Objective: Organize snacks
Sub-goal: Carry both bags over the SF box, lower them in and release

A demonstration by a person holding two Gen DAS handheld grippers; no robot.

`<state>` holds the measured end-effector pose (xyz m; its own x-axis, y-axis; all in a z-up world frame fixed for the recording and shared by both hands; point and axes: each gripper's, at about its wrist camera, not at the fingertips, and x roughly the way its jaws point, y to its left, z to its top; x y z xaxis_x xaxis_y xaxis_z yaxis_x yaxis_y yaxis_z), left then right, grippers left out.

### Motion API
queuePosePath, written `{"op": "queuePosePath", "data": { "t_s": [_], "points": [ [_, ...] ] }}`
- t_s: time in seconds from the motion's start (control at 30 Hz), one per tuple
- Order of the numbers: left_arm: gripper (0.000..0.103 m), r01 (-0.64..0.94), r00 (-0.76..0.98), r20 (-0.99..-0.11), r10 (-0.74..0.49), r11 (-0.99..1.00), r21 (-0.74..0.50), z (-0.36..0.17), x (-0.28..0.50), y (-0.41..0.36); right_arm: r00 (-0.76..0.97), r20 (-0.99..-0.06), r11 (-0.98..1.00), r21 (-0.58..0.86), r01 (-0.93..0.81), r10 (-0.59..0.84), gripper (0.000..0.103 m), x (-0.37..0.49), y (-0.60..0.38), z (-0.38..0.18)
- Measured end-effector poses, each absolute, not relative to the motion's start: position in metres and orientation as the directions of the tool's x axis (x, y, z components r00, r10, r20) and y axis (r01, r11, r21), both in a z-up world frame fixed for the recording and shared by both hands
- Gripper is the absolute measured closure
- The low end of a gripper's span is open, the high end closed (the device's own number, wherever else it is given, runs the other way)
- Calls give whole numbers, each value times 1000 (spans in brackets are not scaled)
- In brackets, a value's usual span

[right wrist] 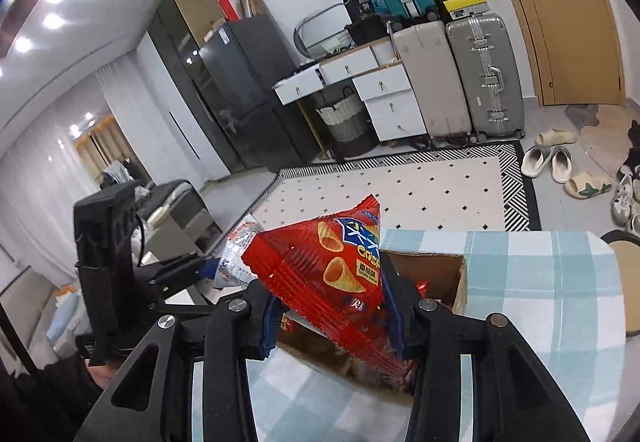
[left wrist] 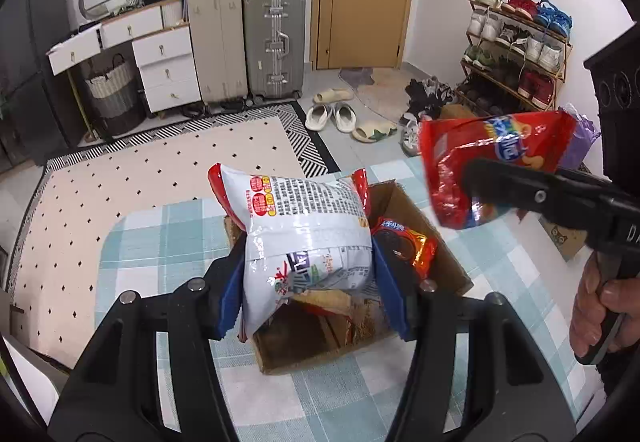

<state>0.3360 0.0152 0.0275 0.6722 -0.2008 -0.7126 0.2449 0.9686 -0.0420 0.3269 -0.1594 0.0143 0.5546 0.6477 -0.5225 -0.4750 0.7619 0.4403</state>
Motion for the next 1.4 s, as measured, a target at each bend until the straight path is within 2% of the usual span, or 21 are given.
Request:
{"op": "queuePosePath", "data": {
  "t_s": [0.2, 0.53, 0.67, 0.7, 0.87, 1.03, 1.17, 1.27, 1.4],
  "points": [
    [48, 262, 627, -746, -226, 962, -71, -12, 370, 14, 543, -612, 814, 363, -453, 575, 61, 361, -141, -14],
    [47, 275, 586, -770, -252, 956, -104, -55, 390, 21, 496, -661, 820, 370, -438, 563, 60, 385, -126, -63],
    [38, 280, 578, -783, -227, 957, -72, -65, 396, 20, 483, -672, 821, 382, -424, 561, 55, 388, -127, -77],
    [36, 282, 579, -784, -223, 957, -64, -66, 394, 21, 484, -673, 823, 379, -424, 559, 51, 389, -128, -79],
    [21, 294, 604, -774, -188, 956, -2, -62, 386, 20, 491, -681, 830, 348, -436, 544, 51, 382, -128, -81],
    [21, 306, 629, -766, -132, 948, 89, -55, 369, 16, 508, -685, 841, 313, -442, 522, 49, 374, -129, -74],
    [21, 295, 640, -760, -109, 949, 112, -50, 354, 24, 529, -670, 844, 312, -436, 521, 49, 365, -137, -68],
    [21, 260, 657, -748, -93, 959, 109, -44, 346, 31, 543, -666, 850, 301, -433, 512, 44, 358, -143, -62],
    [20, 214, 695, -712, -100, 974, 73, -31, 326, 46, 577, -657, 866, 273, -418, 485, 43, 342, -149, -53]
  ]
}}
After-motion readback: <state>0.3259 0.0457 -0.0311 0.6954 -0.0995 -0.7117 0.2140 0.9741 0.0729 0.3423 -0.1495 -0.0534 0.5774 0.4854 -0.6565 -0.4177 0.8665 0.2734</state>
